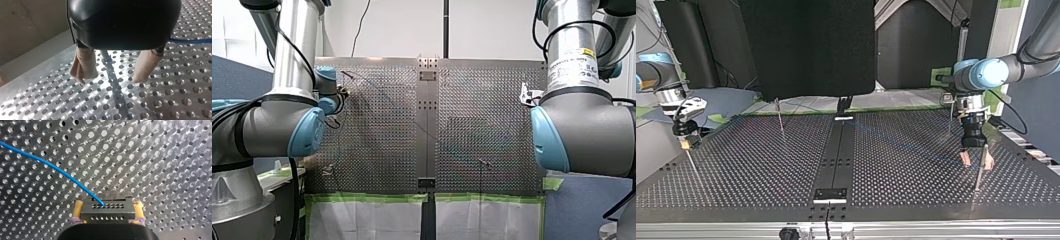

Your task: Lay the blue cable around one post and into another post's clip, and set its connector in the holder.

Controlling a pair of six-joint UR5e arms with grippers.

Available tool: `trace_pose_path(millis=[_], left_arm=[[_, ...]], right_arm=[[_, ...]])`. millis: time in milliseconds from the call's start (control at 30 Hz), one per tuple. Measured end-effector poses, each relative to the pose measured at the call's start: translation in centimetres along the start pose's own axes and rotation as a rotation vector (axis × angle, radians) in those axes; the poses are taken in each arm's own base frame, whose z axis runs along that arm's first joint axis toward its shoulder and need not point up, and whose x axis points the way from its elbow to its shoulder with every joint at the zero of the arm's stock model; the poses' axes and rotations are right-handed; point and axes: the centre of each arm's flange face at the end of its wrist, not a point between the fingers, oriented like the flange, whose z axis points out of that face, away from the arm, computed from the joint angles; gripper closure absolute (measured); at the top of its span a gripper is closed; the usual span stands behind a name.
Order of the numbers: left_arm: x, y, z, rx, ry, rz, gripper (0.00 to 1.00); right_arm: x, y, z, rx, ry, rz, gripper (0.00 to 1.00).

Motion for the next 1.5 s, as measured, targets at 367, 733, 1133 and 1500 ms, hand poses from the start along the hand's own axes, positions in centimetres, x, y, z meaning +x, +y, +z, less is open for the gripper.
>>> trace_pose_path(millis=[367, 733, 1133, 1500], left_arm=[[0.01, -0.10, 0.01, 0.002, 0.000, 0.000, 0.00], [0.11, -0.25, 0.01, 0.004, 0.002, 0.000, 0.00], [0.22, -0.33, -0.04, 0.005, 0.004, 0.000, 0.00], [0.26, -0.41, -0.04, 0.006, 0.005, 0.000, 0.00]], right_arm=[[0.18, 0.07, 0.29, 0.009, 0.009, -0.008, 1.00], [0.31, 0.05, 0.35, 0.018, 0.009, -0.059, 1.00], [0.25, 0.17, 0.31, 0.015, 0.008, -0.087, 1.00], [0.21, 0.24, 0.31, 0.014, 0.009, -0.096, 1.00]])
